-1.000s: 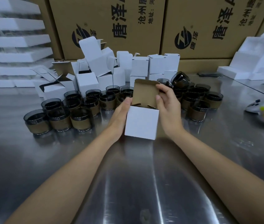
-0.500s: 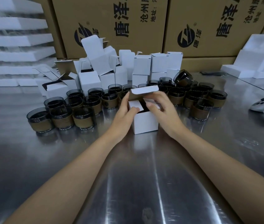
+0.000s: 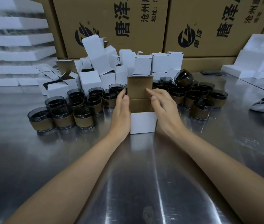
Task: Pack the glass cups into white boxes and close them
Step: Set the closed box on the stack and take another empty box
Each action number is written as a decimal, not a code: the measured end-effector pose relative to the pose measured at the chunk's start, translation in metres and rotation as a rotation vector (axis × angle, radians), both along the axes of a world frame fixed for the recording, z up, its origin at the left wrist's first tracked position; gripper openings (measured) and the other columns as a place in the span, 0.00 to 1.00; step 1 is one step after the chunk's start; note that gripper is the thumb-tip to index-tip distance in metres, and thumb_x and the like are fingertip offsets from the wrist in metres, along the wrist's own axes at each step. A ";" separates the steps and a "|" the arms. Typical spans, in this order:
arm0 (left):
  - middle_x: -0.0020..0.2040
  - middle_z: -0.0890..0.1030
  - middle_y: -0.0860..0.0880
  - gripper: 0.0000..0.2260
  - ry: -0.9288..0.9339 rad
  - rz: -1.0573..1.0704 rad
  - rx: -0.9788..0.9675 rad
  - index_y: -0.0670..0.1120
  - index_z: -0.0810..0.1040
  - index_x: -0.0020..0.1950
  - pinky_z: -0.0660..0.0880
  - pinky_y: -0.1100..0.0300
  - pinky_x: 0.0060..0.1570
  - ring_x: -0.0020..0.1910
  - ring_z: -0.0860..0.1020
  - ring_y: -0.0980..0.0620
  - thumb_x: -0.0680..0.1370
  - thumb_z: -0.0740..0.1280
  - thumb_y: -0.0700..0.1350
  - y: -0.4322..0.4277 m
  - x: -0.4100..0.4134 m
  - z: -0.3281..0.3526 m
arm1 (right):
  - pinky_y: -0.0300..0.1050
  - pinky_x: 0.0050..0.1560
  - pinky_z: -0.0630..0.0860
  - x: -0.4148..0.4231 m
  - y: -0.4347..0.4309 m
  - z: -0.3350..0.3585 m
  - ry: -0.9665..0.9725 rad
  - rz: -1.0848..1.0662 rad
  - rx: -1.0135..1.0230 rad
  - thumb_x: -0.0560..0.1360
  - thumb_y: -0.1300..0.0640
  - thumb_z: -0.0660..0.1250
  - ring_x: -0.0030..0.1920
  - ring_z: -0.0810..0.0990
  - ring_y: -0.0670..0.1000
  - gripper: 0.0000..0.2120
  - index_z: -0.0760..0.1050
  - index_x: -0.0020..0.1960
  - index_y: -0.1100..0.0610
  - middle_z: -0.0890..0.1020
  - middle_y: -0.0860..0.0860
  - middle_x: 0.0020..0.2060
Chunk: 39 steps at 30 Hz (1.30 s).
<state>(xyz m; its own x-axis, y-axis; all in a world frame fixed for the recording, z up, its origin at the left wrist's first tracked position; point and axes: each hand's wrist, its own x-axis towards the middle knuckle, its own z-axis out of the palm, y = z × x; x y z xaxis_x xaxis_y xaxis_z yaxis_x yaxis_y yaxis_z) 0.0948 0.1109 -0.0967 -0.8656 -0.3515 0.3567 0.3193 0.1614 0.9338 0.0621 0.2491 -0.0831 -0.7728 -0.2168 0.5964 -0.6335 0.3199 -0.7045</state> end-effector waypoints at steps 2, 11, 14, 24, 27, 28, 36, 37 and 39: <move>0.55 0.77 0.64 0.18 -0.007 0.036 0.074 0.59 0.69 0.63 0.69 0.64 0.63 0.58 0.75 0.68 0.76 0.50 0.55 -0.004 -0.003 0.001 | 0.27 0.59 0.66 -0.002 0.001 0.000 0.029 -0.070 -0.046 0.81 0.59 0.53 0.57 0.74 0.41 0.18 0.76 0.66 0.60 0.77 0.51 0.60; 0.71 0.71 0.47 0.18 -0.145 0.123 0.013 0.44 0.69 0.72 0.64 0.51 0.72 0.69 0.70 0.52 0.83 0.51 0.42 -0.016 -0.008 -0.002 | 0.35 0.62 0.67 -0.012 0.003 -0.007 -0.280 -0.154 -0.043 0.81 0.60 0.53 0.64 0.72 0.46 0.19 0.74 0.68 0.60 0.76 0.52 0.66; 0.74 0.67 0.48 0.21 -0.219 0.046 -0.117 0.45 0.64 0.76 0.58 0.53 0.75 0.73 0.65 0.52 0.85 0.50 0.50 -0.013 -0.006 -0.004 | 0.39 0.49 0.69 -0.012 0.002 -0.012 -0.390 -0.100 0.026 0.83 0.51 0.51 0.56 0.77 0.48 0.21 0.80 0.56 0.58 0.82 0.49 0.55; 0.78 0.60 0.53 0.33 -0.300 -0.106 -0.175 0.51 0.53 0.80 0.52 0.53 0.76 0.77 0.58 0.54 0.79 0.59 0.62 -0.013 -0.010 -0.006 | 0.48 0.74 0.59 -0.011 0.002 -0.012 -0.193 -0.054 -0.041 0.82 0.58 0.58 0.68 0.70 0.47 0.16 0.70 0.69 0.55 0.74 0.47 0.65; 0.77 0.61 0.55 0.29 -0.304 -0.094 -0.165 0.52 0.56 0.79 0.54 0.63 0.66 0.76 0.59 0.55 0.80 0.60 0.57 -0.011 -0.010 -0.006 | 0.58 0.74 0.60 -0.011 0.003 -0.009 -0.066 0.000 -0.015 0.77 0.67 0.57 0.71 0.67 0.52 0.19 0.71 0.66 0.55 0.71 0.49 0.69; 0.74 0.66 0.57 0.25 -0.291 -0.103 -0.152 0.54 0.60 0.77 0.56 0.65 0.64 0.74 0.62 0.56 0.81 0.60 0.55 -0.011 -0.010 -0.006 | 0.54 0.74 0.61 -0.011 0.004 -0.008 -0.053 0.024 -0.002 0.76 0.68 0.56 0.72 0.66 0.50 0.22 0.70 0.68 0.55 0.70 0.48 0.70; 0.52 0.76 0.62 0.17 -0.236 -0.189 -0.086 0.50 0.67 0.70 0.67 0.81 0.36 0.41 0.74 0.78 0.81 0.61 0.46 -0.014 -0.008 -0.007 | 0.54 0.70 0.68 -0.016 0.011 -0.003 -0.392 0.103 0.008 0.81 0.56 0.55 0.66 0.73 0.47 0.20 0.71 0.70 0.44 0.76 0.48 0.63; 0.52 0.76 0.61 0.17 -0.241 -0.195 -0.084 0.50 0.67 0.69 0.67 0.81 0.35 0.40 0.75 0.78 0.81 0.62 0.46 -0.015 -0.008 -0.007 | 0.54 0.66 0.71 -0.017 0.010 -0.004 -0.419 0.125 -0.018 0.80 0.55 0.55 0.60 0.76 0.47 0.18 0.73 0.66 0.42 0.79 0.47 0.57; 0.52 0.77 0.60 0.16 -0.251 -0.201 -0.089 0.50 0.68 0.68 0.67 0.81 0.35 0.41 0.76 0.76 0.80 0.63 0.47 -0.017 -0.009 -0.008 | 0.47 0.56 0.76 -0.018 0.011 -0.006 -0.447 0.125 -0.089 0.81 0.56 0.56 0.50 0.79 0.43 0.15 0.74 0.63 0.45 0.79 0.43 0.48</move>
